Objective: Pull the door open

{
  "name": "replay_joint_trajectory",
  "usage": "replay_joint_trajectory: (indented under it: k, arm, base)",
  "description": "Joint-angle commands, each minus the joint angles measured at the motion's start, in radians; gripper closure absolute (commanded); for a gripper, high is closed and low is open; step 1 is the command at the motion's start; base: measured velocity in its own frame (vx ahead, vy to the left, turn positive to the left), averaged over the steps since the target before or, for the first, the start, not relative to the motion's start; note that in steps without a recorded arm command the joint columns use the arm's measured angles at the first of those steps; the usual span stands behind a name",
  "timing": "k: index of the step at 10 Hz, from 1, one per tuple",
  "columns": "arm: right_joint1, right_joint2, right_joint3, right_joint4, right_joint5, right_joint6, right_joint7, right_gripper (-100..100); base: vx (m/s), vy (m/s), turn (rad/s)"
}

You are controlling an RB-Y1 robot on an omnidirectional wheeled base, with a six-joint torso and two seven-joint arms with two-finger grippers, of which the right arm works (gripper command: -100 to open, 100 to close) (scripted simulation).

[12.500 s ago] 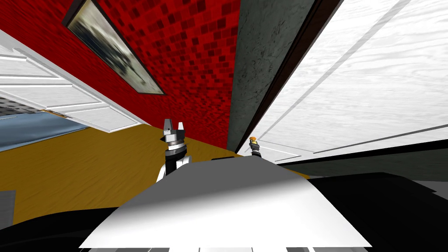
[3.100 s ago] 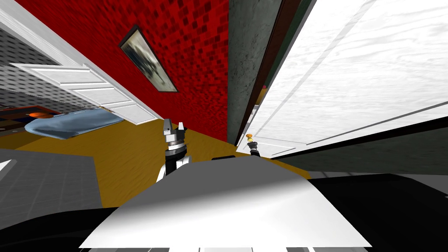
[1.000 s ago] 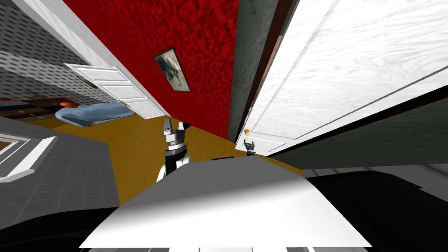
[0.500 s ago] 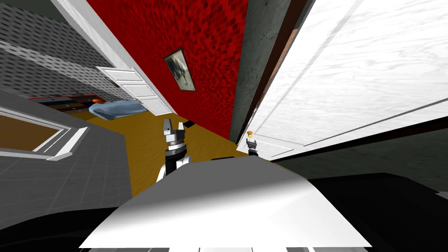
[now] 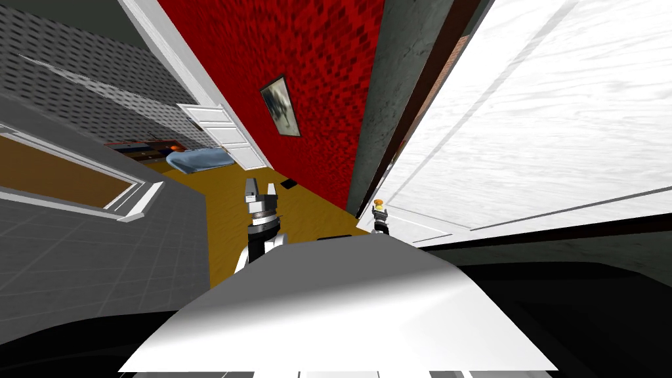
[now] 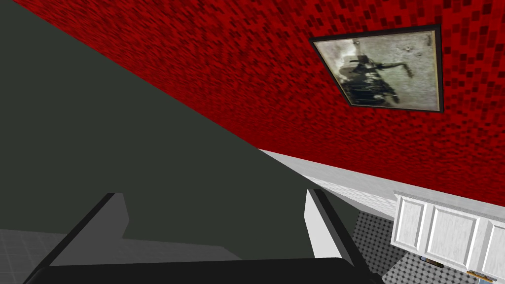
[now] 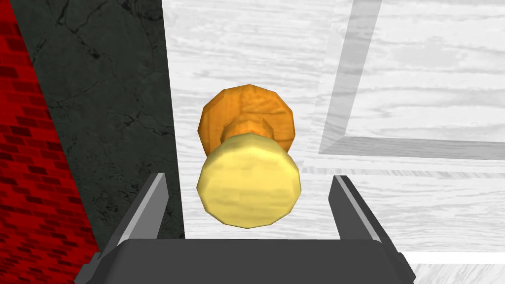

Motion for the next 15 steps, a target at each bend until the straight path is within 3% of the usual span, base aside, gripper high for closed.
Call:
replay_joint_trajectory:
  k: [1,2,5,6,7,12,15]
  arm:
    - [-0.032,-0.003,-0.026,0.05,0.002,-0.006,-0.014,-100]
    - [-0.032,-0.003,-0.026,0.054,0.002,-0.006,-0.014,-100]
    - [-0.07,-0.008,-0.058,0.106,0.002,-0.009,-0.028,-100]
    - [-0.061,-0.005,-0.054,0.088,0.001,-0.004,-0.019,-100]
    - [-0.061,-0.005,-0.054,0.088,0.001,-0.004,-0.019,100]
    - [-0.061,-0.005,-0.054,0.088,0.001,-0.004,-0.019,100]
    - [-0.053,-0.017,-0.021,0.075,0.02,-0.001,-0.05,100]
  base:
    - [0.016,-0.032,0.182]
    - [0.01,-0.022,0.036]
    - [0.004,-0.014,0.09]
    - [0.003,-0.008,0.016]
    - [0.0,-0.001,-0.024]
    - [0.0,0.0,0.0]
    - [-0.188,-0.014,0.081]
